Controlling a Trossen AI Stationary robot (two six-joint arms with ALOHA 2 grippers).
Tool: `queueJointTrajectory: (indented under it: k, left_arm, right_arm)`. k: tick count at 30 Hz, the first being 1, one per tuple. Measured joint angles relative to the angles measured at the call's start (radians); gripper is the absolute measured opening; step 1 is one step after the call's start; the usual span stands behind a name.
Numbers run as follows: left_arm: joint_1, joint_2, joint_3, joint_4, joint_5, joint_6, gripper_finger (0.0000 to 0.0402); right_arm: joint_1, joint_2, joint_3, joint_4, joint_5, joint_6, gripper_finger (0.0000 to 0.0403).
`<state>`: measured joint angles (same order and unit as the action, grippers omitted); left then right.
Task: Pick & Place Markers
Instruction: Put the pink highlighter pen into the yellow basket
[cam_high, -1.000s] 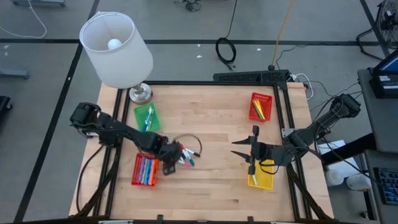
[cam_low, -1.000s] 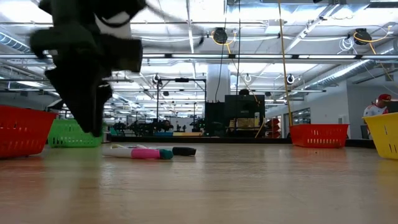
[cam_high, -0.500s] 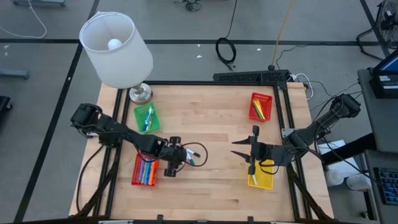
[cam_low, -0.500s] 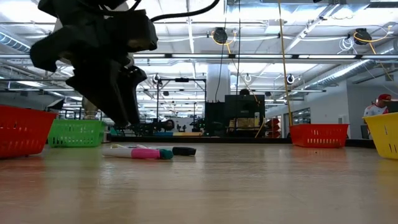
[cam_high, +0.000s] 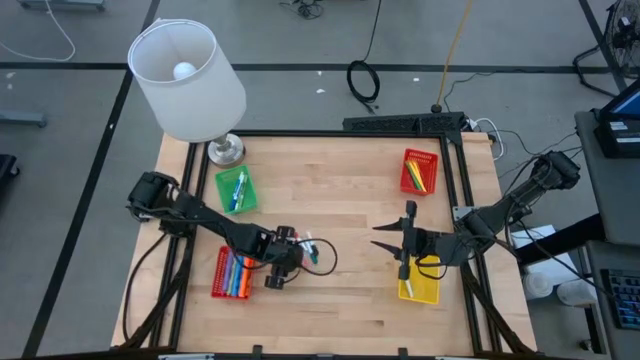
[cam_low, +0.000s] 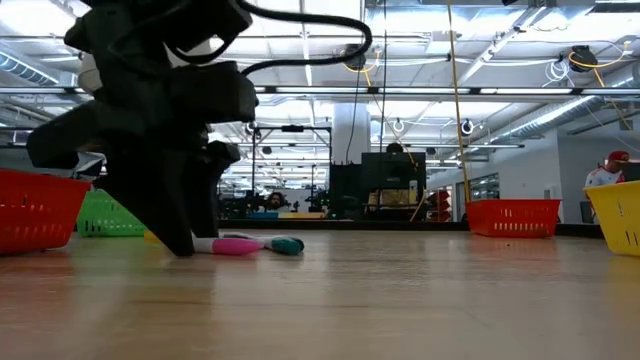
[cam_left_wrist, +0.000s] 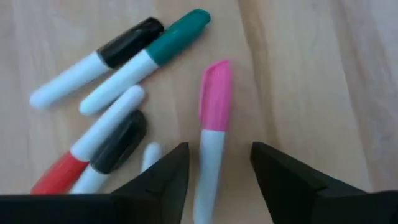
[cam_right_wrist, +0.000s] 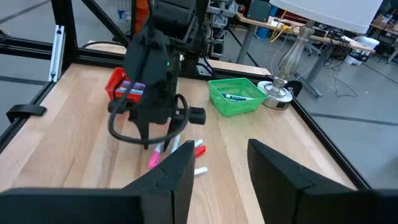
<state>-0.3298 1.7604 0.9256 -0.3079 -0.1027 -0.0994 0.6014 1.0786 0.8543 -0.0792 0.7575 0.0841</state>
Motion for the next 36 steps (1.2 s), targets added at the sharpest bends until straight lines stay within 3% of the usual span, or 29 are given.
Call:
queueJointTrajectory:
  k: [13,20,25,30,36]
  left_arm:
    - [0.004,0.035,0.002,0.017,0.008,-0.026,0.0122]
    - [0.005,0.026,0.001,0.034,-0.005,-0.099,0.0025]
    - [0.000,-0.024,-0.006,0.021,-0.026,-0.115,0.0025]
    - [-0.015,-0.157,-0.003,0.091,-0.113,-0.047,0.0024]
    - [-0.009,-0.256,-0.001,0.373,-0.137,0.141,0.0024]
  right_arm:
    - [0.000,0.000,-0.003,-0.001,0.000,0.008,0.0136]
    - [0.000,0.000,-0.020,0.000,0.000,0.008,0.0136]
    - [0.000,0.000,-0.041,0.000,0.001,0.033,0.0135]
    - [0.000,0.000,-0.062,0.018,0.001,0.035,0.0135]
    - [-0.011,0.000,-0.179,0.326,0.000,-0.077,0.0133]
